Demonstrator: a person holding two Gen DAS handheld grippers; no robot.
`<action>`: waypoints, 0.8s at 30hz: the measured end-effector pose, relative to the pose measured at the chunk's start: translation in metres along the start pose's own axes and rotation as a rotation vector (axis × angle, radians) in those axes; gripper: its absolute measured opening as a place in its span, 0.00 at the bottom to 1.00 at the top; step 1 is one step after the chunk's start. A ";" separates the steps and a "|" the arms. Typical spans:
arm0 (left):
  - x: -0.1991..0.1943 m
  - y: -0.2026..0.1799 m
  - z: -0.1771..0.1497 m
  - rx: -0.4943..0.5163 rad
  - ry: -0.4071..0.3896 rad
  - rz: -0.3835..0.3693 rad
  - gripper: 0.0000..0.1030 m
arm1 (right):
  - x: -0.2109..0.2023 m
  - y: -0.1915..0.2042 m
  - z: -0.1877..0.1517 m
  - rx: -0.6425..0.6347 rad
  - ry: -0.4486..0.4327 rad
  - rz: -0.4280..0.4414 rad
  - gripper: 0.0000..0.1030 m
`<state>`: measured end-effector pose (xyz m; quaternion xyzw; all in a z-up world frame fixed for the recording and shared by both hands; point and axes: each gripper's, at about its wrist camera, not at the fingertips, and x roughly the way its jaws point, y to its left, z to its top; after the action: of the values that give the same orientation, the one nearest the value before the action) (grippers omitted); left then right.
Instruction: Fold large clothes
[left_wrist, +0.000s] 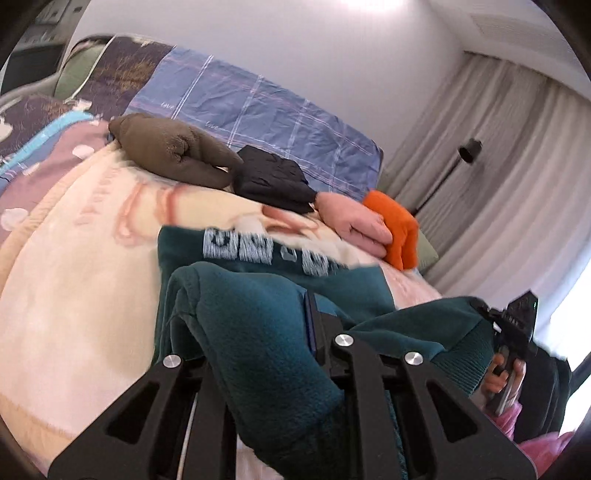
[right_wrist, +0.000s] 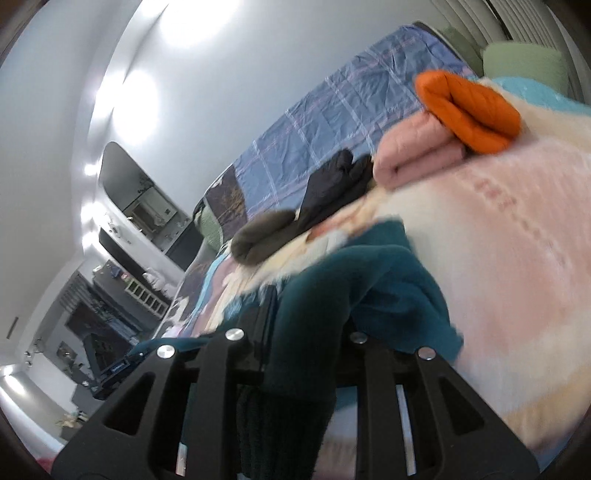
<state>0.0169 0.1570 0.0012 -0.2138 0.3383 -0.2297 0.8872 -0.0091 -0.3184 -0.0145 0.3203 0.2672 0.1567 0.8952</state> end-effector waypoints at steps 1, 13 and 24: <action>0.012 0.003 0.010 -0.018 0.004 0.007 0.14 | 0.013 -0.001 0.011 -0.006 -0.002 -0.017 0.21; 0.116 0.071 0.025 -0.120 0.101 0.048 0.24 | 0.135 -0.086 0.020 0.118 0.191 -0.151 0.27; 0.058 0.036 -0.015 -0.012 0.079 0.019 0.59 | 0.079 -0.042 0.000 -0.071 0.180 -0.114 0.70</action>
<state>0.0545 0.1510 -0.0575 -0.2065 0.3765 -0.2275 0.8740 0.0592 -0.3143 -0.0719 0.2571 0.3588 0.1432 0.8858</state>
